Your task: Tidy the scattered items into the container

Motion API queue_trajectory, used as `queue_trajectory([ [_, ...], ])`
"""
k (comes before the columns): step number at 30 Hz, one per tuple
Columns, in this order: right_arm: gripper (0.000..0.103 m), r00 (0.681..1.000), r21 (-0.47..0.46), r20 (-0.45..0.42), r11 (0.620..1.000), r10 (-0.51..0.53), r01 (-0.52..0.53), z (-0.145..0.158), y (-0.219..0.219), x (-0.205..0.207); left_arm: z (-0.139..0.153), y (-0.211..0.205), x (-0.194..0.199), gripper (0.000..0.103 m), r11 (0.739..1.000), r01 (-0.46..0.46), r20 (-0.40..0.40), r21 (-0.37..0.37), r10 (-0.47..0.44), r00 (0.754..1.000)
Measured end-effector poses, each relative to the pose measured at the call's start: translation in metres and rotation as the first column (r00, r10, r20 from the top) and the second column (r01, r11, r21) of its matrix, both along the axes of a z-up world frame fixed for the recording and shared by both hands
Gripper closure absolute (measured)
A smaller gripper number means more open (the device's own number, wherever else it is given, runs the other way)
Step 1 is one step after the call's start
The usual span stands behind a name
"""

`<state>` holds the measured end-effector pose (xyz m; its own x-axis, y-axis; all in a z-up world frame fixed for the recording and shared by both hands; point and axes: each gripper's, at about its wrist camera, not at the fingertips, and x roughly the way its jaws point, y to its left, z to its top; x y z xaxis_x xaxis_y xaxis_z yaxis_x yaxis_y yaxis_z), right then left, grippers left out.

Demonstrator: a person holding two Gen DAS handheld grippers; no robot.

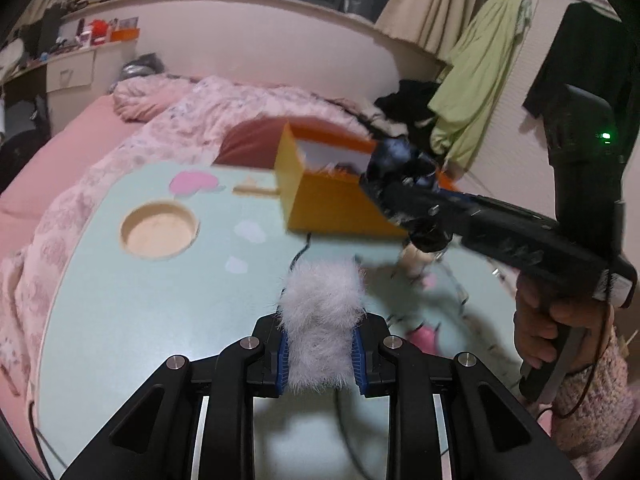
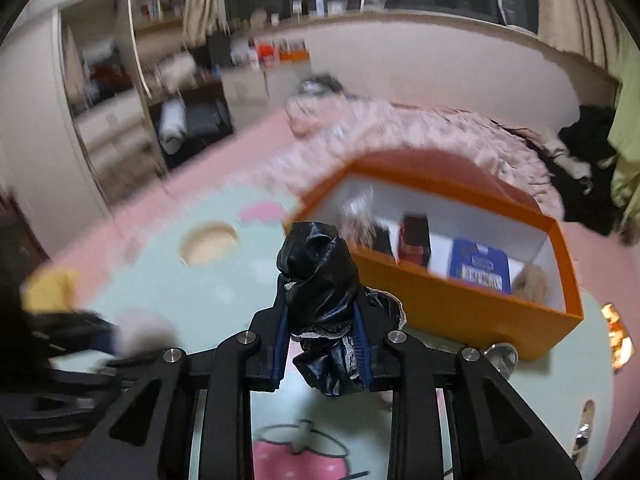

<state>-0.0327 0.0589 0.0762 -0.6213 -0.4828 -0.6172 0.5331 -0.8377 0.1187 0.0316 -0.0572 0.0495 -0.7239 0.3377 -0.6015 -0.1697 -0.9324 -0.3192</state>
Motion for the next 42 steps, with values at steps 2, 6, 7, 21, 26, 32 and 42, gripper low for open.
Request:
queue_trajectory([
  [2, 0.074, 1.000, -0.079, -0.004, 0.997, -0.001, 0.001, 0.017, 0.009, -0.003, 0.016, 0.004, -0.012, 0.080, 1.000, 0.027, -0.032, 0.008, -0.027, 0.999],
  [6, 0.074, 0.998, -0.142, -0.012, 0.988, -0.066, 0.063, 0.042, 0.025, -0.020, 0.044, 0.018, -0.050, 0.080, 0.998, 0.065, -0.065, 0.009, -0.064, 0.996],
  [7, 0.074, 0.995, -0.136, -0.021, 0.986, -0.095, 0.091, 0.045, 0.030, -0.024, 0.050, 0.024, -0.064, 0.080, 0.998, 0.070, -0.074, -0.003, -0.070, 0.995],
  [21, 0.046, 0.922, -0.097, 0.157, 0.924, -0.353, 0.370, 0.011, 0.065, -0.101, 0.027, 0.047, -0.161, 0.047, 1.000, 0.020, 0.024, 0.012, -0.020, 1.000],
  [26, 0.032, 0.918, -0.132, 0.067, 0.909, -0.390, 0.396, 0.017, 0.080, -0.066, 0.034, 0.039, -0.125, 0.031, 1.000, 0.018, -0.024, -0.003, -0.018, 1.000],
  [32, 0.032, 0.929, -0.063, 0.024, 0.927, -0.370, 0.370, 0.012, 0.083, -0.016, 0.028, 0.043, -0.071, 0.021, 0.988, 0.042, 0.001, -0.151, -0.043, 0.999],
  [42, 0.032, 0.917, 0.125, 0.147, 0.926, -0.371, 0.355, -0.060, 0.094, 0.044, -0.037, 0.061, -0.039, 0.021, 0.974, 0.068, 0.184, -0.215, -0.028, 0.983],
])
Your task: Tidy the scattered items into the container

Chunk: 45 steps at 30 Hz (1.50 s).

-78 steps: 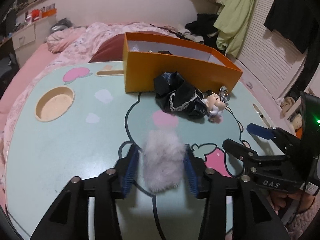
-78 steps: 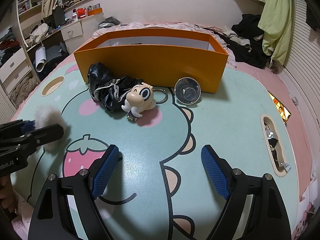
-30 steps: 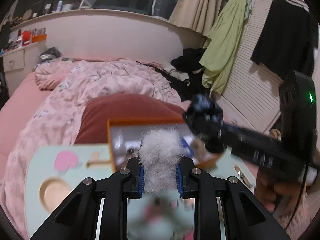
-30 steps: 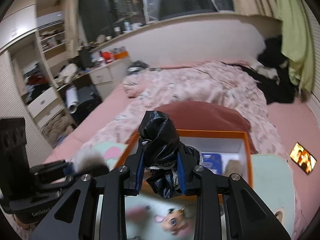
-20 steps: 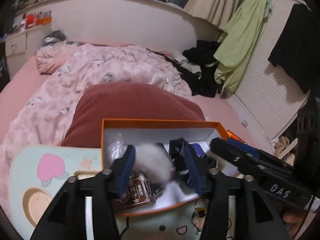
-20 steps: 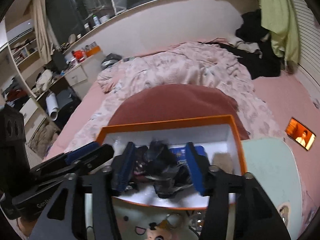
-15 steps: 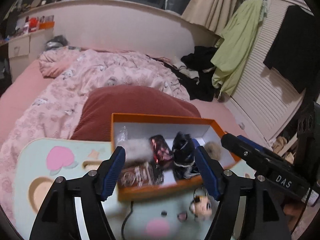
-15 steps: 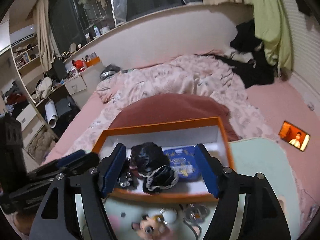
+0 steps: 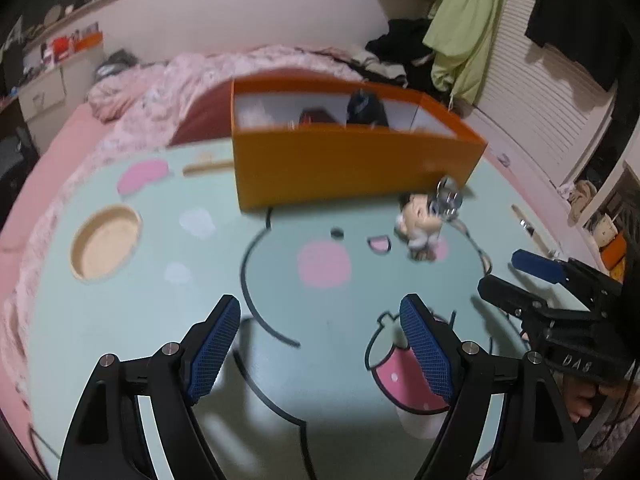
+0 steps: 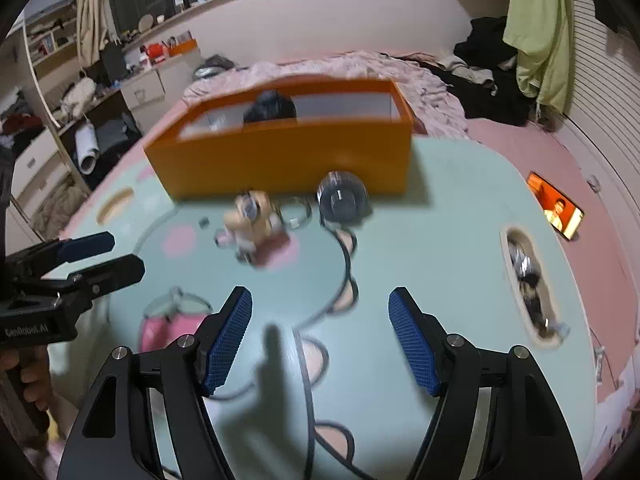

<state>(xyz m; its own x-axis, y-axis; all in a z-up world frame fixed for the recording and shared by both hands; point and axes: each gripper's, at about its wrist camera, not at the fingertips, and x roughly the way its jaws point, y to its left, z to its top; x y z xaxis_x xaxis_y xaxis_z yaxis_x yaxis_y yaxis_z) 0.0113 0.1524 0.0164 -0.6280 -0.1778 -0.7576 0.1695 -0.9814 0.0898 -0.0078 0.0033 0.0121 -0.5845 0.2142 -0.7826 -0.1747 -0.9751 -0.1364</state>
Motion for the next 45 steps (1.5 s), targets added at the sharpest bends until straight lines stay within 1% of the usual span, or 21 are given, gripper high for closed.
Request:
queue_trajectory([
  [1, 0.032, 1.000, 0.025, 0.002, 1.000, 0.001, -0.001, -0.004, -0.001, 0.000, -0.002, 0.003, 0.001, 0.016, 0.999, -0.008, -0.016, -0.033, 0.008, 1.000],
  [2, 0.031, 1.000, 0.048, 0.010, 0.999, 0.001, -0.002, -0.006, -0.004, -0.001, -0.006, 0.005, 0.001, 0.011, 0.997, -0.018, -0.013, -0.073, 0.017, 1.000],
  [3, 0.030, 1.000, 0.075, 0.004, 0.997, -0.005, 0.005, -0.008, -0.006, -0.002, -0.008, 0.007, 0.001, 0.001, 0.994, -0.027, -0.003, -0.101, 0.027, 1.000],
  [4, 0.026, 1.000, 0.095, 0.006, 0.995, -0.013, 0.012, -0.010, -0.008, -0.004, -0.010, 0.009, 0.000, 0.000, 0.991, -0.035, 0.007, -0.126, 0.036, 0.999],
  [5, 0.017, 1.000, 0.094, 0.012, 0.995, -0.012, 0.011, -0.011, -0.009, -0.004, -0.010, 0.010, 0.000, 0.000, 0.990, -0.037, 0.009, -0.134, 0.039, 0.999],
  [6, 0.013, 1.000, 0.101, 0.021, 0.995, 0.000, -0.002, -0.012, -0.011, -0.006, -0.009, 0.009, 0.000, 0.000, 0.990, -0.038, 0.007, -0.134, 0.039, 0.999],
  [9, 0.007, 0.999, 0.096, 0.034, 0.995, 0.029, -0.032, -0.015, -0.011, -0.006, -0.009, 0.007, 0.002, 0.000, 0.990, -0.039, 0.004, -0.133, 0.040, 0.999],
  [10, 0.007, 0.999, 0.096, 0.035, 0.995, 0.033, -0.036, -0.015, -0.010, -0.006, -0.010, 0.007, 0.002, 0.000, 0.990, -0.039, 0.003, -0.133, 0.040, 0.999],
  [30, 0.006, 0.999, 0.083, 0.029, 0.996, 0.031, -0.033, -0.012, -0.013, -0.003, -0.011, 0.006, 0.004, 0.000, 0.990, -0.040, 0.003, -0.132, 0.040, 0.999],
  [32, 0.006, 0.999, 0.105, 0.036, 0.994, 0.018, -0.021, -0.012, -0.013, -0.004, -0.011, 0.007, 0.004, 0.000, 0.991, -0.040, 0.005, -0.127, 0.041, 0.999],
  [35, 0.006, 0.998, 0.122, 0.039, 0.991, 0.048, -0.053, -0.009, -0.015, -0.005, -0.011, 0.008, 0.004, 0.000, 0.991, -0.041, 0.005, -0.124, 0.042, 0.999],
  [39, 0.006, 0.998, 0.165, -0.005, 0.984, 0.063, -0.062, -0.006, -0.011, -0.004, -0.011, 0.009, 0.004, 0.000, 0.991, -0.042, 0.005, -0.125, 0.043, 0.999],
  [42, 0.006, 0.999, 0.147, 0.006, 0.988, 0.052, -0.052, -0.008, 0.001, -0.011, -0.011, 0.009, 0.004, 0.000, 0.991, -0.042, 0.004, -0.126, 0.043, 0.999],
  [44, 0.005, 0.999, 0.087, 0.034, 0.996, 0.031, -0.034, -0.011, 0.013, -0.018, -0.010, 0.010, 0.003, 0.000, 0.991, -0.043, 0.003, -0.127, 0.044, 0.999],
  [45, 0.005, 0.999, 0.075, 0.032, 0.997, 0.022, -0.024, -0.011, 0.016, -0.019, -0.010, 0.010, 0.003, 0.000, 0.991, -0.045, 0.001, -0.123, 0.046, 0.999],
])
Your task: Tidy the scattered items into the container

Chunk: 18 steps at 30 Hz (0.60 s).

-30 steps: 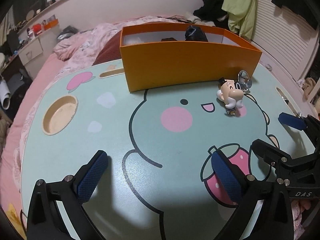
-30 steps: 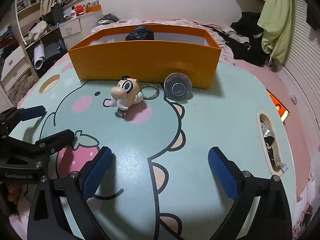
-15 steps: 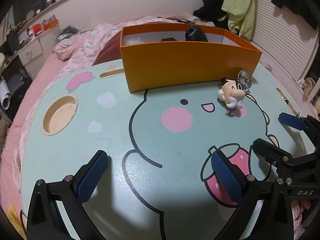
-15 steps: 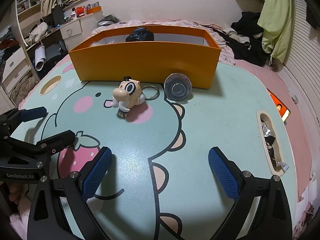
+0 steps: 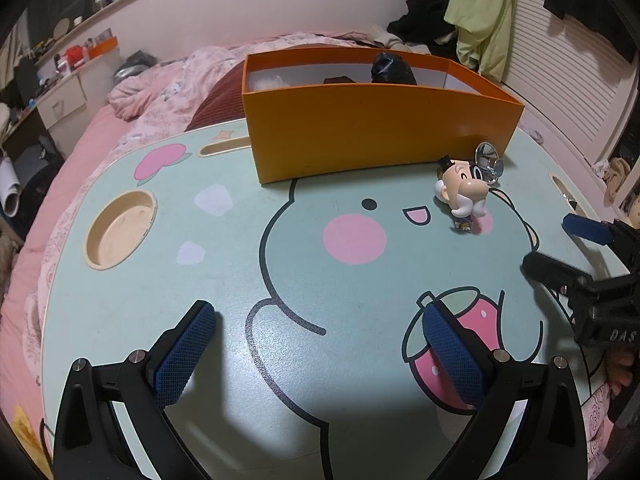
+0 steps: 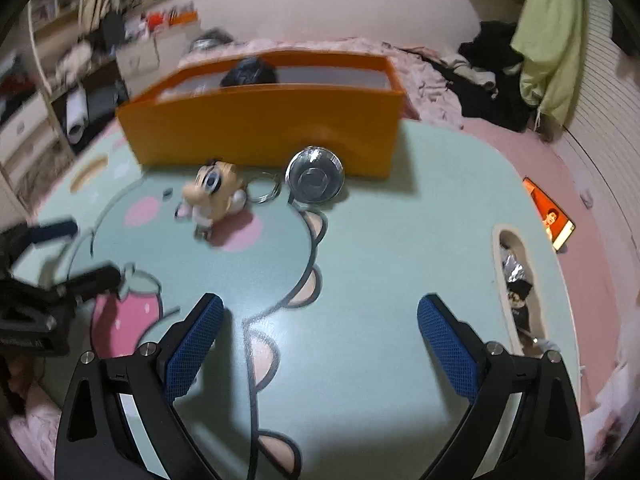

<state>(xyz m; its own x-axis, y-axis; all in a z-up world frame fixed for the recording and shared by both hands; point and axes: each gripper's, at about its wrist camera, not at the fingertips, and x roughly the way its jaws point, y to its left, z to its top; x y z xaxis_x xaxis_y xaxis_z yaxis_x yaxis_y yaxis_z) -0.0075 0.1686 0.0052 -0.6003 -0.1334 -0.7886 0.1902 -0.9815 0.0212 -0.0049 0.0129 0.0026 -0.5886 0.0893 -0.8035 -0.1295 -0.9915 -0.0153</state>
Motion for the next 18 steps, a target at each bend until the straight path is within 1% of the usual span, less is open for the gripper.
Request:
queue_trajectory([
  [4, 0.005, 1.000, 0.021, 0.000, 1.000, 0.000, 0.000, -0.002, -0.004, -0.001, 0.004, -0.006, -0.002, 0.000, 0.999, 0.000, -0.010, 0.047, 0.001, 1.000],
  [7, 0.005, 1.000, 0.012, 0.001, 1.000, 0.006, -0.006, -0.003, -0.004, -0.001, 0.008, -0.007, -0.006, 0.000, 0.991, 0.005, -0.018, 0.132, -0.002, 1.000],
  [9, 0.005, 1.000, 0.009, 0.001, 1.000, 0.004, -0.004, -0.003, -0.003, 0.000, 0.014, -0.001, -0.014, 0.001, 0.982, 0.030, -0.023, 0.186, -0.026, 0.999],
  [11, 0.005, 1.000, 0.009, 0.001, 1.000, 0.004, -0.004, -0.004, -0.002, 0.000, 0.024, 0.009, -0.022, 0.005, 0.974, 0.072, -0.052, 0.215, -0.062, 0.997],
  [13, 0.005, 1.000, 0.009, 0.000, 1.000, 0.004, -0.004, -0.004, -0.002, 0.000, 0.032, 0.025, -0.034, 0.010, 0.969, 0.118, -0.075, 0.219, -0.104, 0.992],
  [15, 0.005, 1.000, 0.009, 0.000, 1.000, 0.004, -0.004, -0.004, -0.003, 0.000, 0.036, 0.041, -0.047, 0.011, 0.967, 0.146, -0.072, 0.207, -0.134, 0.988],
  [18, 0.005, 1.000, 0.009, 0.000, 1.000, 0.004, -0.004, -0.004, -0.003, 0.000, 0.035, 0.062, -0.065, 0.017, 0.963, 0.182, -0.066, 0.199, -0.173, 0.983],
])
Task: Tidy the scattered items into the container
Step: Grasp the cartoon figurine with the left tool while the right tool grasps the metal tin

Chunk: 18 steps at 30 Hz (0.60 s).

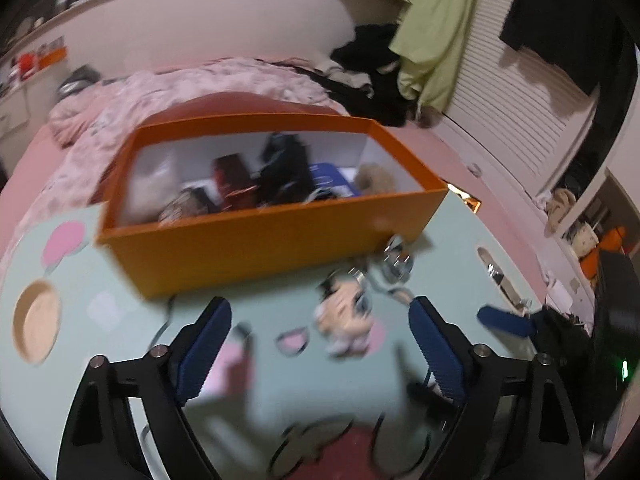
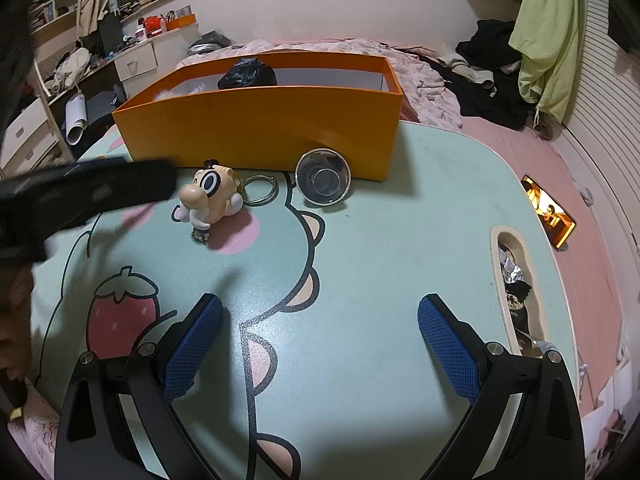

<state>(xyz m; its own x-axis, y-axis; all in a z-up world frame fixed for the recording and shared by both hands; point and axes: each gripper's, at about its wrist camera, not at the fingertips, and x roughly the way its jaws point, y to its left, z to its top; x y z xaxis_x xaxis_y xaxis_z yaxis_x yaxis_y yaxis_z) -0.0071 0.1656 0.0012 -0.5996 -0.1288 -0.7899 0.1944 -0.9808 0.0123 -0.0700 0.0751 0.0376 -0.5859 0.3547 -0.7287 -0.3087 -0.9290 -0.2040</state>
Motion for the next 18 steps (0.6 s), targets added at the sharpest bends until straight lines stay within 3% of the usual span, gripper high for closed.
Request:
queue_trajectory([
  [2, 0.005, 1.000, 0.000, 0.000, 1.000, 0.000, 0.000, 0.000, 0.000, 0.000, -0.005, 0.011, -0.010, 0.022, 1.000, 0.024, 0.003, -0.010, -0.024, 1.000],
  [6, 0.005, 1.000, 0.000, 0.000, 1.000, 0.000, 0.000, 0.000, 0.000, 0.000, -0.025, 0.016, -0.020, 0.068, 0.998, 0.054, 0.074, -0.010, -0.054, 0.996],
  [14, 0.005, 1.000, -0.006, -0.003, 1.000, -0.003, 0.003, -0.002, 0.000, 0.001, -0.018, -0.018, 0.006, 0.073, 0.998, 0.024, 0.012, 0.054, -0.025, 1.000],
  [18, 0.005, 0.998, -0.080, -0.014, 0.995, -0.058, 0.056, 0.000, 0.011, 0.002, -0.006, -0.047, 0.036, 0.073, 0.995, -0.020, -0.033, 0.097, 0.023, 0.999],
])
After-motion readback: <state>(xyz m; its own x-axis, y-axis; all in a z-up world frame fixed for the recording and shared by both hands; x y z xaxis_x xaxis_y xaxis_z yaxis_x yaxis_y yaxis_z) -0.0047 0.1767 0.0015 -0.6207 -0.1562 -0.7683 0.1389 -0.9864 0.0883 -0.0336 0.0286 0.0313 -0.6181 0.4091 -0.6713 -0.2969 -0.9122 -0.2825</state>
